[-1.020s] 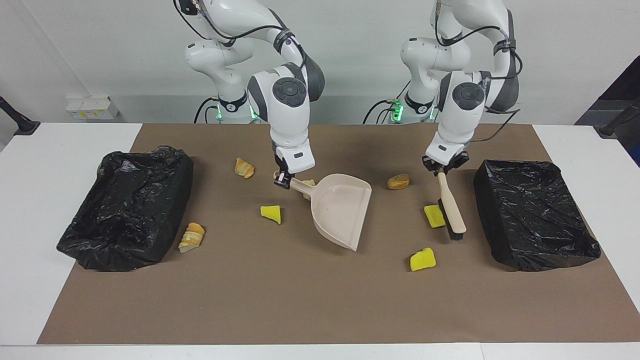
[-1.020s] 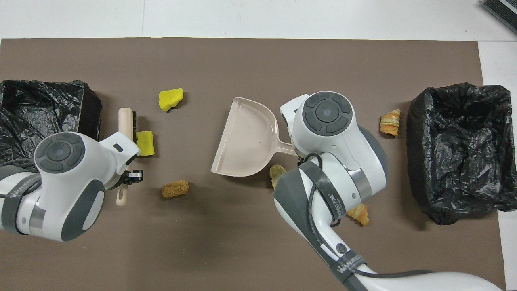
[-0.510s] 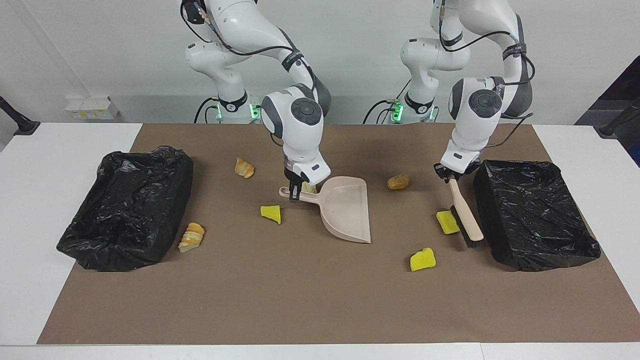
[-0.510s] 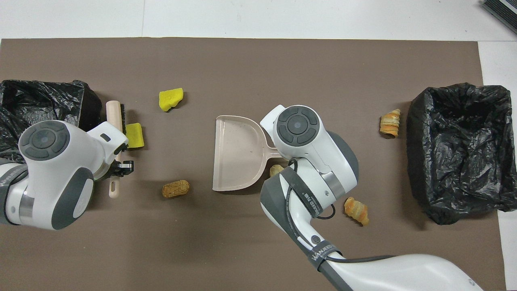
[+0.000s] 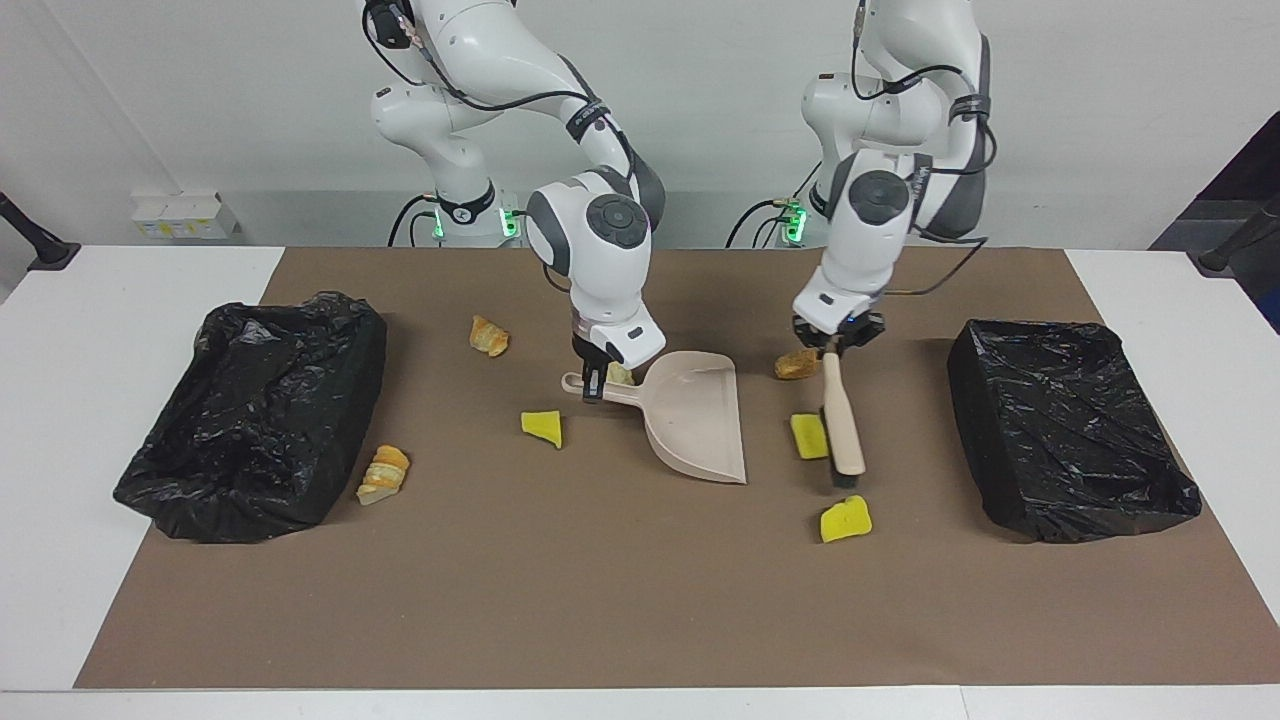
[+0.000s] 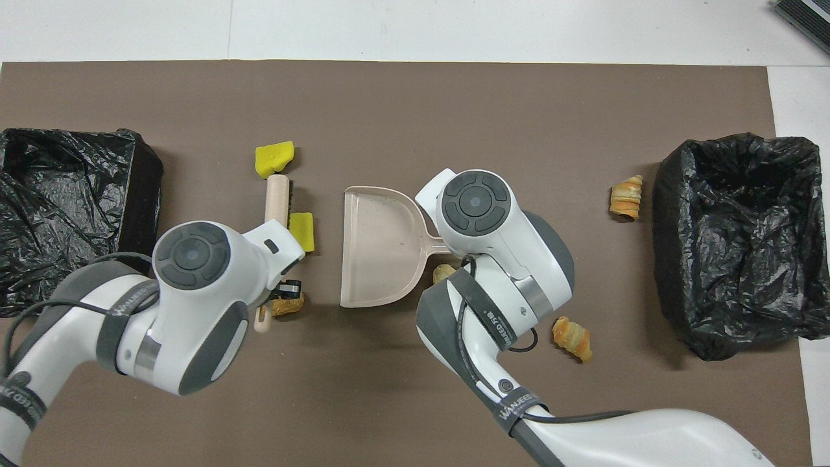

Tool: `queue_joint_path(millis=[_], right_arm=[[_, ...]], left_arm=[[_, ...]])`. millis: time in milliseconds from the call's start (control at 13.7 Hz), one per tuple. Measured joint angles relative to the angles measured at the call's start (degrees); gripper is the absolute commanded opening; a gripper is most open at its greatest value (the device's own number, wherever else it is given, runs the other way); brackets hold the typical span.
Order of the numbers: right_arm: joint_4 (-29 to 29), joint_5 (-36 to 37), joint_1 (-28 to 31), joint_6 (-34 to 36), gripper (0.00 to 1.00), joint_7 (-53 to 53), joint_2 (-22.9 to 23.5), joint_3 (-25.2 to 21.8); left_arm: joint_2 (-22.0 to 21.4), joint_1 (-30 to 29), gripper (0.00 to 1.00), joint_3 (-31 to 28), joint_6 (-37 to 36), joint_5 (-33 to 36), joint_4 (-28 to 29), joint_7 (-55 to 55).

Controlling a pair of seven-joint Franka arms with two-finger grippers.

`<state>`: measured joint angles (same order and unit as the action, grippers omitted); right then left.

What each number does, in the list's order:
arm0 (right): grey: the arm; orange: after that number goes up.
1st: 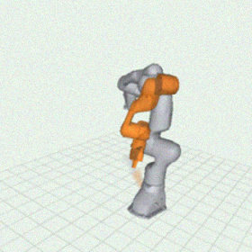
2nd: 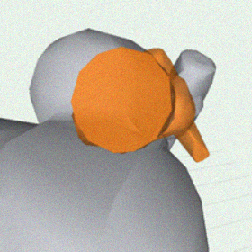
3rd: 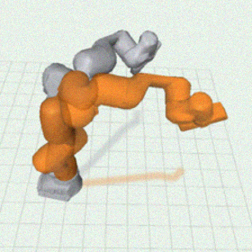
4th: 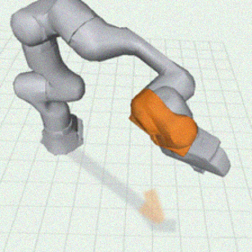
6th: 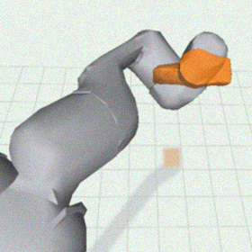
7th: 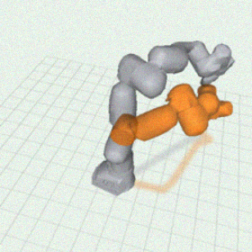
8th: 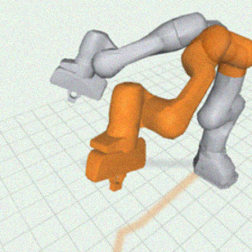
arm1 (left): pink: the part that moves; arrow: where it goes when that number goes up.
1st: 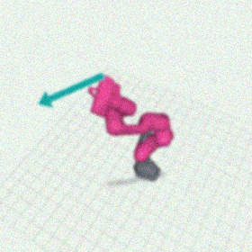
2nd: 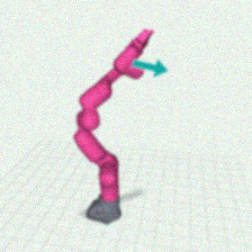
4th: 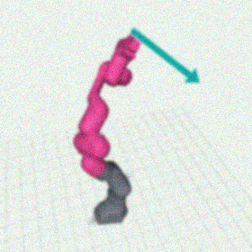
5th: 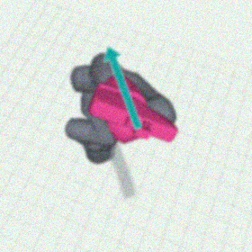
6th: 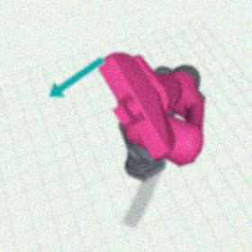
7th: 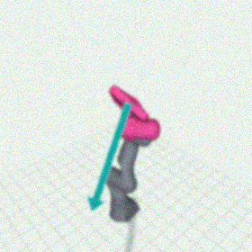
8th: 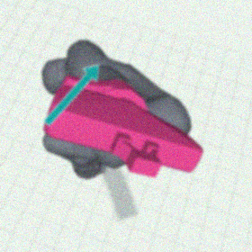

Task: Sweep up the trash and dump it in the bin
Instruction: 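Sweep the yellow sponge pieces into the dustpan with the left gripper's brush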

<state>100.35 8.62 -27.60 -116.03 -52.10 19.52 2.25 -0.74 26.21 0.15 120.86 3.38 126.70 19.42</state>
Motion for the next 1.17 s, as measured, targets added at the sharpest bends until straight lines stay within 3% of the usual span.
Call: queue_joint_path(millis=[219,437,729,947,1166], right_arm=[[0.0,0.0,0.0,0.0,0.0,0.0,0.0,0.0],[0.0,0.0,0.2,0.0,0.0,-0.1,0.0,0.0],[0.0,0.0,0.2,0.0,0.0,-0.1,0.0,0.0],[0.0,0.0,0.2,0.0,0.0,-0.1,0.0,0.0],[0.0,0.0,0.2,0.0,0.0,-0.1,0.0,0.0]], left_arm=[[-0.3,6.7,0.0,0.2,0.7,-1.3,-1.3,3.0],[-2.1,9.1,0.0,0.4,-0.8,-5.3,-3.5,3.4],[-6.6,9.9,0.0,0.2,-13.1,-6.1,-3.4,5.3],[-9.1,9.9,0.0,-0.2,-19.9,-6.1,-1.7,14.2],[-12.4,9.9,0.0,-0.3,-20.2,-6.1,3.9,27.8]])
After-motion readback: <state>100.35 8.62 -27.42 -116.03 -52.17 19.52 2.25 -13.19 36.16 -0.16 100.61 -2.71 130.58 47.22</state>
